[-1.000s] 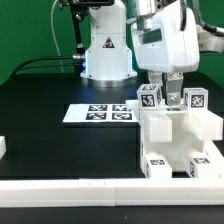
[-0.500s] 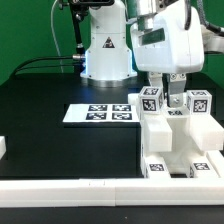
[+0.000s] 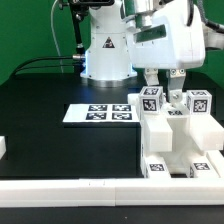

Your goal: Assemble chair

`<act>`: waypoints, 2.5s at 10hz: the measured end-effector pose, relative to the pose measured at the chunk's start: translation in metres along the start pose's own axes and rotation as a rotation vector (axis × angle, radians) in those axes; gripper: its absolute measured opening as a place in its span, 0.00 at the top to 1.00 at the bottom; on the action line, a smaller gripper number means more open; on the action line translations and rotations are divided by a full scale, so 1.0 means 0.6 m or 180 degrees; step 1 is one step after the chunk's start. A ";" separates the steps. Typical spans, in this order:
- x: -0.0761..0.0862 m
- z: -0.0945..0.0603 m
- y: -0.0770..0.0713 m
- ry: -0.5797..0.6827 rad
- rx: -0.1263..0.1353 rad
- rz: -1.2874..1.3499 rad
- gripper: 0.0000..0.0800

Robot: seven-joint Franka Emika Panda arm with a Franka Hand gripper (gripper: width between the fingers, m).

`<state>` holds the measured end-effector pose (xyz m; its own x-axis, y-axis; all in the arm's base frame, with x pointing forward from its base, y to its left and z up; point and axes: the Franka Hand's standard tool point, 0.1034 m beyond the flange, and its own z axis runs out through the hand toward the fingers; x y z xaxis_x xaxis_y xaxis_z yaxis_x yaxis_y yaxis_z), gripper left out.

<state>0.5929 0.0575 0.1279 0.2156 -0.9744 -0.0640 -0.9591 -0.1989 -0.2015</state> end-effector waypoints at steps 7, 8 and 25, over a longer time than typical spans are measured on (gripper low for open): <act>0.014 0.007 0.012 0.0018 -0.0078 -0.2193 0.19; 0.020 0.009 0.006 0.0030 -0.0073 -0.2403 0.19; 0.022 0.017 0.009 0.0065 -0.0037 0.0613 0.65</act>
Offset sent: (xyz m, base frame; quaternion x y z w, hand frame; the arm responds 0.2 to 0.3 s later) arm 0.0000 0.0000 0.0000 0.0000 0.0000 -0.1296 0.9916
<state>0.5923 0.0447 0.1160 0.0241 -0.9965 -0.0804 -0.9843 -0.0096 -0.1761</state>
